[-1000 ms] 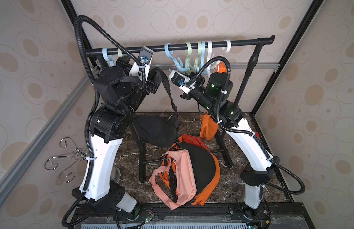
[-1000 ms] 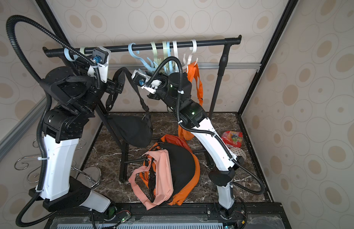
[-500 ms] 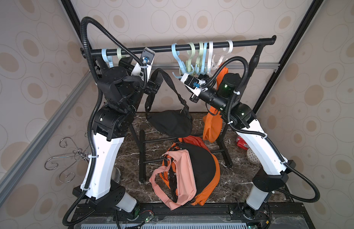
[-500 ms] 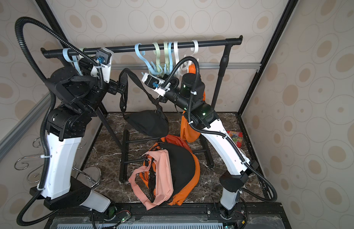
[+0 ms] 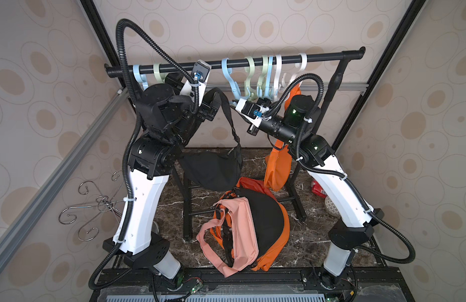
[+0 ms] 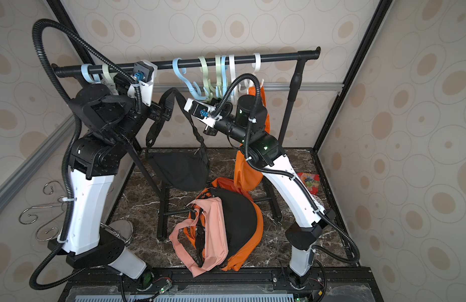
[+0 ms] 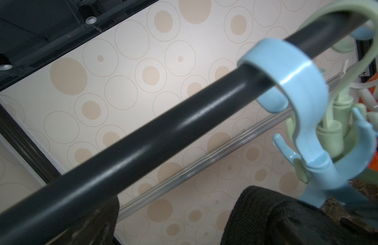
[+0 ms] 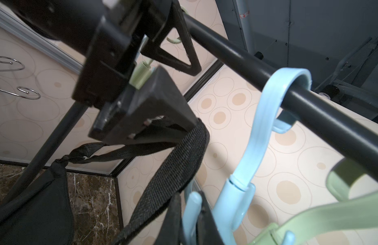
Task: Hang the bag on a hook
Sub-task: Hang the bag on the hook.
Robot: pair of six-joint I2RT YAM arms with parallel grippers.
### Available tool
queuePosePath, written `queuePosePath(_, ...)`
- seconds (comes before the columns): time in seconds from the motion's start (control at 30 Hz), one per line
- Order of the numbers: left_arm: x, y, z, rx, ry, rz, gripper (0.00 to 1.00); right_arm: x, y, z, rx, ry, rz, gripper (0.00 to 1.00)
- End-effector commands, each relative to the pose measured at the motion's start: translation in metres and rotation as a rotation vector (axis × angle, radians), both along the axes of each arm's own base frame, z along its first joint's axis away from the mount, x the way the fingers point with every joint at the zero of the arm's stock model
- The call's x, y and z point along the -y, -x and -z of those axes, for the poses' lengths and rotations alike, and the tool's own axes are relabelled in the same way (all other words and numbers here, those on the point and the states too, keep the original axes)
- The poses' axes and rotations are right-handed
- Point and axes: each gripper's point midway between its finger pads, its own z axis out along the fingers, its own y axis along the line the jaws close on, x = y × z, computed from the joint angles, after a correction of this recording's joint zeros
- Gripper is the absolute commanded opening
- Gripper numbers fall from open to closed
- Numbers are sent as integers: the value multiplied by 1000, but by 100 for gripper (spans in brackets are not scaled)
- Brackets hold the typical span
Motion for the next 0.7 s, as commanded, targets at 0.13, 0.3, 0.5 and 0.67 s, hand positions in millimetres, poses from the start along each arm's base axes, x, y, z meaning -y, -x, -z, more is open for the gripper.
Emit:
queuePosePath(0.13,3,-11,-10,44,2,-20,100,-14,26,27,-91,64,-230,0)
queuePosePath(0.3,5,-16,-9,45,1,-20,100,-4,17,24,-132,3,-245,0)
queuePosePath(0.5,3,-15,-6,35,-7,-31,100,15,-1,13,-163,-102,-232,0)
queuePosePath(0.67,1,-11,-8,35,14,-26,100,16,-5,13,-168,-109,-223,0)
